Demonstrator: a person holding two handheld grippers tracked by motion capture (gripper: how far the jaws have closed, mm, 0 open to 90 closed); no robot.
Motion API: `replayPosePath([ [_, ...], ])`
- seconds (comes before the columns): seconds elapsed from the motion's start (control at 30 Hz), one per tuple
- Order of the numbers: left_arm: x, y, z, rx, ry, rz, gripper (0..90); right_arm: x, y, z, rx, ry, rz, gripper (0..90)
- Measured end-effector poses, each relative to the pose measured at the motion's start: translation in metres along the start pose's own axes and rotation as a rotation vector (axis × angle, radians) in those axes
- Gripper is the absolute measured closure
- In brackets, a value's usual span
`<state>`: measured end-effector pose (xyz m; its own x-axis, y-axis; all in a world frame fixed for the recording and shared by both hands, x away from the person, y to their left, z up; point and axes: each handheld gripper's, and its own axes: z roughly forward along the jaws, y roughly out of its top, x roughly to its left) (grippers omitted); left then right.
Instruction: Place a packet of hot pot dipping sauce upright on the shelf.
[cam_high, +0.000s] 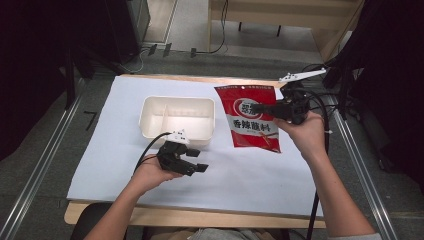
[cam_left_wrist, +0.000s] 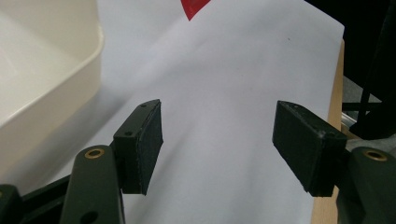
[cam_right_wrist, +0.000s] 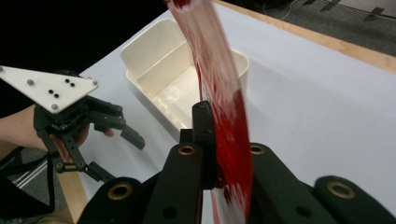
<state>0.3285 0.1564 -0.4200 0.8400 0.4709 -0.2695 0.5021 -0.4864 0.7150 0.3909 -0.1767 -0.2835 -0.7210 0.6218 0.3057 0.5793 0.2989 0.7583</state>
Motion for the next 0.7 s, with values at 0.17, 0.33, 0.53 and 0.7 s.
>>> replayPosePath([
  [0.17,0.007,-0.003,-0.005,-0.031,0.002,-0.029,34.2,0.002,0.016,0.002,-0.004,-0.018,-0.017,90.0],
  [0.33,0.011,-0.004,-0.010,-0.046,0.010,-0.045,34.2,0.000,0.033,0.007,0.004,-0.032,-0.025,90.0],
  [0.53,0.012,-0.006,-0.012,-0.043,0.021,-0.053,34.2,0.003,0.049,0.010,-0.006,-0.044,-0.042,90.0],
  [0.7,0.010,-0.007,-0.013,-0.037,0.023,-0.047,34.2,0.005,0.063,0.014,-0.020,-0.042,-0.049,90.0],
])
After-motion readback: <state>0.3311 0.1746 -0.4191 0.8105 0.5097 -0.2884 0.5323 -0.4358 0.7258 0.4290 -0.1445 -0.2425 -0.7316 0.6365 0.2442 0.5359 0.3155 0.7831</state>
